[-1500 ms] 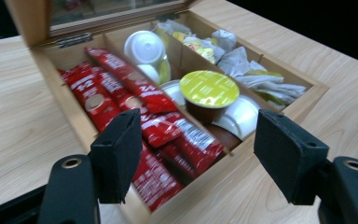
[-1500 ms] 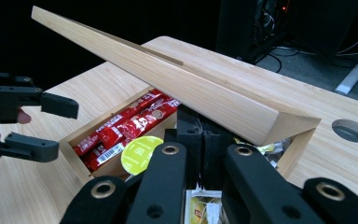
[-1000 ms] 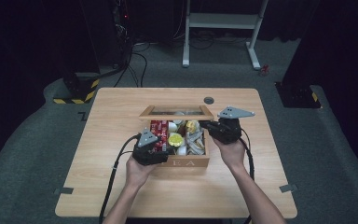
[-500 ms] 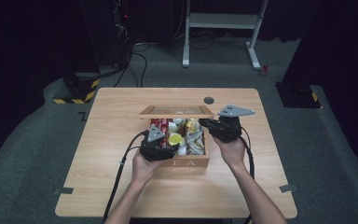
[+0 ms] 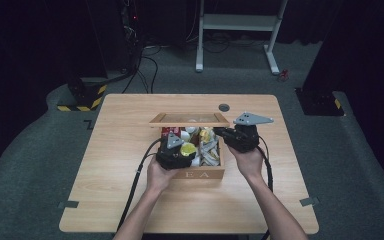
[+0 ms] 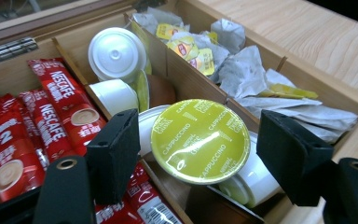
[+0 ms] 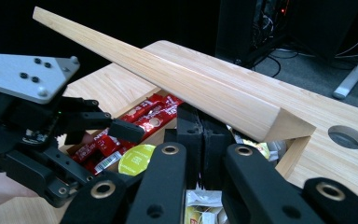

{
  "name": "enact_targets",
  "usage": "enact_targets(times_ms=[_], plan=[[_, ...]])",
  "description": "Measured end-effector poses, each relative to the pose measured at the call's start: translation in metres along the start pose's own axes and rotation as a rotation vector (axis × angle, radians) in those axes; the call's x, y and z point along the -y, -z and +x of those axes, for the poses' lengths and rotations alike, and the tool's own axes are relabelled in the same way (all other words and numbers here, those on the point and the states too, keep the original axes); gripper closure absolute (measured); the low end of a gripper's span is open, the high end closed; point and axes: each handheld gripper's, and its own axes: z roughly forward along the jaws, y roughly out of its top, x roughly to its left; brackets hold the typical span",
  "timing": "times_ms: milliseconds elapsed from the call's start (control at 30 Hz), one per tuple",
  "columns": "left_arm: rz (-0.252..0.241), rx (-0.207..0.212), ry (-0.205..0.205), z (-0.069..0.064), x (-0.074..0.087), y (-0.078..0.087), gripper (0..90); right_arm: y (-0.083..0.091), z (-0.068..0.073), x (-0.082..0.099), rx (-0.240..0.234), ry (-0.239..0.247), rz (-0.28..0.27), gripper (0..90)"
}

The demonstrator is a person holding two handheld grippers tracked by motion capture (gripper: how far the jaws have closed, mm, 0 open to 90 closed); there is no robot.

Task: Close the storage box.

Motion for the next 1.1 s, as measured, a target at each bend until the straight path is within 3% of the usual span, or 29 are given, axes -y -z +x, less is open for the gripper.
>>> enact_targets(times_ms=[100, 533, 733, 1100], plan=[[0.015, -0.003, -0.016, -0.0014, -0.0015, -0.0040, 31.0, 0.0000, 0.0001, 0.0002, 0.000, -0.004, 0.001, 88.3], [0.040, -0.006, -0.008, -0.0007, -0.0025, -0.0101, 36.1, -0.0006, 0.0000, 0.0002, 0.003, -0.002, 0.007, 88.3], [0.040, -0.018, -0.019, -0.0011, -0.0024, -0.0102, 37.9, -0.0007, -0.0001, 0.0006, 0.002, -0.004, 0.004, 88.2], [0.015, -0.009, 0.004, 0.0023, -0.0025, -0.0035, 38.2, -0.0010, -0.0004, 0.0005, -0.001, -0.007, 0.001, 88.2]])
